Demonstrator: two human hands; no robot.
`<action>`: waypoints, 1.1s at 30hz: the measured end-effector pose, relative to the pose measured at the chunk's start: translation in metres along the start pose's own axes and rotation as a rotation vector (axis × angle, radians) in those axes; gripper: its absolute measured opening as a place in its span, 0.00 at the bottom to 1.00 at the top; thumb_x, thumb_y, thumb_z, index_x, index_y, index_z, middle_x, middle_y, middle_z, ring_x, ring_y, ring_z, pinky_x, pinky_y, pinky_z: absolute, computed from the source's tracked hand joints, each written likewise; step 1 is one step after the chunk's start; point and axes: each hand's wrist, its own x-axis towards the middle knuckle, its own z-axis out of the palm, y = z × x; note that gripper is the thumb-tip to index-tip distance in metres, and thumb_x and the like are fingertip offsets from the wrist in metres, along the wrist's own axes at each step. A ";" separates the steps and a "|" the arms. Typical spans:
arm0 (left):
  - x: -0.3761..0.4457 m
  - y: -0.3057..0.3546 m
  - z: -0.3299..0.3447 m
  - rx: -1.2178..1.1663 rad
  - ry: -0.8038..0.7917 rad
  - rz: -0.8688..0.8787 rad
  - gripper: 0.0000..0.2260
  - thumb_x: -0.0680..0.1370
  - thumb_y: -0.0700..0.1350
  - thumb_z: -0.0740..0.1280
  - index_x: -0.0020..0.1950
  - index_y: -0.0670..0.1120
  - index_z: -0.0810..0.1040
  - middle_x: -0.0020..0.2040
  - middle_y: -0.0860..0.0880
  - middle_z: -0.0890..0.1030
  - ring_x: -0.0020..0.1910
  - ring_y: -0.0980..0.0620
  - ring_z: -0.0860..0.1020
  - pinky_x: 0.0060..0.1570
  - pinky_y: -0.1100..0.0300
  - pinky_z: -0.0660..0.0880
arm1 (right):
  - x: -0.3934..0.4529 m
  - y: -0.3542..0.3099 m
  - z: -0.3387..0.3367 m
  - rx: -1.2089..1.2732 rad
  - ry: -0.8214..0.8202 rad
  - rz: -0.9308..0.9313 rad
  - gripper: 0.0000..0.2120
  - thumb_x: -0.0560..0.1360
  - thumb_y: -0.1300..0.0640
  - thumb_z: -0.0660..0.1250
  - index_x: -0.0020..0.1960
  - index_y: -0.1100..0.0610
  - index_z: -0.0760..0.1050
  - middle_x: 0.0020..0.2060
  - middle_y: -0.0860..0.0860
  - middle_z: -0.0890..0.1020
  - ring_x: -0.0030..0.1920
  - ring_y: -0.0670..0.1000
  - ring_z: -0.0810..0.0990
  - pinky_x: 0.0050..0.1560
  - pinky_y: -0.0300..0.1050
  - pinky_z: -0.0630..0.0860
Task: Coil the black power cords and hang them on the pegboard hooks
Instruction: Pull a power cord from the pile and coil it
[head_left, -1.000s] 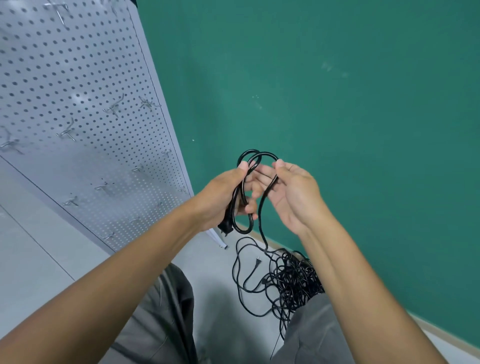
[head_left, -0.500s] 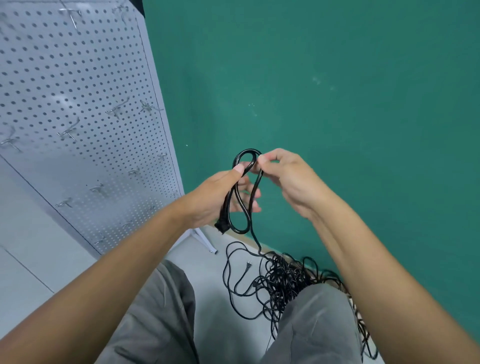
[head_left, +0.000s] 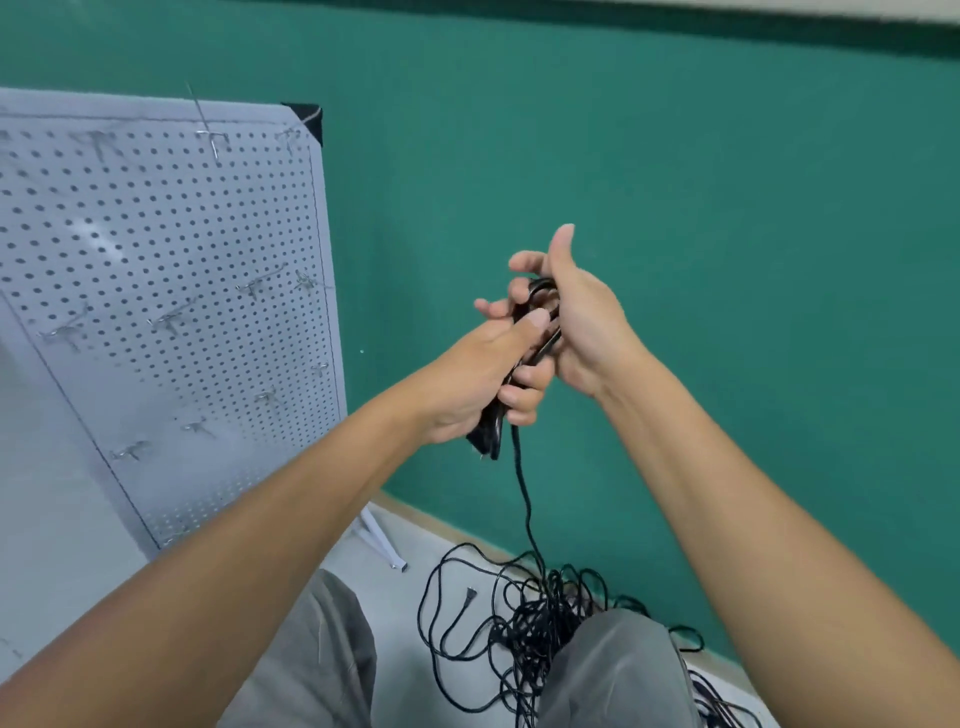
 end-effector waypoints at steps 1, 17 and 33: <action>0.001 0.011 0.002 0.000 -0.019 0.012 0.13 0.89 0.50 0.52 0.46 0.49 0.62 0.33 0.51 0.62 0.25 0.57 0.59 0.28 0.63 0.63 | 0.001 -0.011 0.003 -0.014 0.016 -0.041 0.25 0.84 0.38 0.52 0.48 0.59 0.73 0.29 0.49 0.73 0.35 0.52 0.83 0.58 0.55 0.81; 0.013 0.139 0.010 0.167 -0.147 0.304 0.15 0.84 0.52 0.62 0.40 0.46 0.73 0.46 0.41 0.86 0.57 0.41 0.85 0.71 0.40 0.72 | 0.001 -0.177 0.062 -0.104 -0.095 -0.314 0.23 0.84 0.39 0.52 0.50 0.60 0.67 0.25 0.48 0.66 0.26 0.50 0.77 0.62 0.55 0.81; -0.060 0.018 -0.015 -0.481 0.103 0.099 0.18 0.85 0.58 0.56 0.39 0.50 0.65 0.28 0.56 0.58 0.22 0.57 0.60 0.27 0.62 0.69 | -0.059 0.064 -0.020 -0.380 -0.351 0.283 0.46 0.74 0.25 0.39 0.67 0.58 0.76 0.60 0.57 0.84 0.65 0.55 0.81 0.75 0.52 0.66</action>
